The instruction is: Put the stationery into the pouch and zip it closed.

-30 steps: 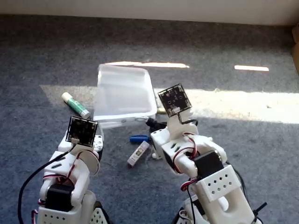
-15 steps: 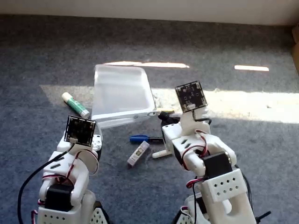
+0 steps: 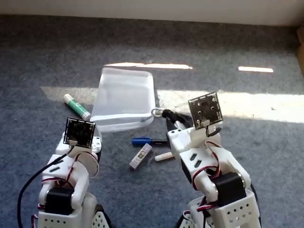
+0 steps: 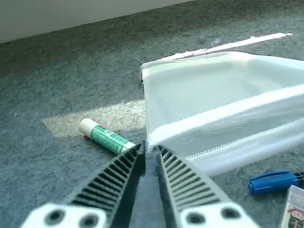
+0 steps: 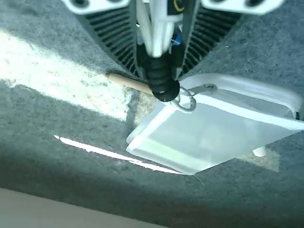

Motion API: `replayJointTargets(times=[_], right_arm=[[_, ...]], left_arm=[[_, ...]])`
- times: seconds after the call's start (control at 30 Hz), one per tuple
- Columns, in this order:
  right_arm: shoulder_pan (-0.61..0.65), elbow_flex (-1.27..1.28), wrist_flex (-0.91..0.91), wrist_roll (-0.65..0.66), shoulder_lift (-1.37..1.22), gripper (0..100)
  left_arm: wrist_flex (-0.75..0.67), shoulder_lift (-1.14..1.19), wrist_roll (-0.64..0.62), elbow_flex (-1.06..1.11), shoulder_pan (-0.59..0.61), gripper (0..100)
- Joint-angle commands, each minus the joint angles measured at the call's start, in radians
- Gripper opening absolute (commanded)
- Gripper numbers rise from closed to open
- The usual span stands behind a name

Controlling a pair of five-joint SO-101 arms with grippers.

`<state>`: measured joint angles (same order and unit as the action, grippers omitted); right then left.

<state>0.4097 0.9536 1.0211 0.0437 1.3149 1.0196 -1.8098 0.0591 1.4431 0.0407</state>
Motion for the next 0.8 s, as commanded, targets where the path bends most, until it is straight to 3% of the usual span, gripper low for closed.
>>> replayJointTargets(times=[0.0, 0.1, 0.77], right_arm=[[0.045, -0.042, 0.002, 0.0, 0.027, 0.4], [0.048, -0.022, 0.001, 0.0, 0.031, 0.4], [0.127, -0.093, 0.039, -0.041, 0.035, 0.4]], left_arm=[[-0.015, -0.007, -0.051, -0.004, 0.022, 18], [-0.015, -0.007, -0.11, -0.004, 0.025, 23], [-0.184, -0.005, -0.109, 0.13, 0.027, 23]])
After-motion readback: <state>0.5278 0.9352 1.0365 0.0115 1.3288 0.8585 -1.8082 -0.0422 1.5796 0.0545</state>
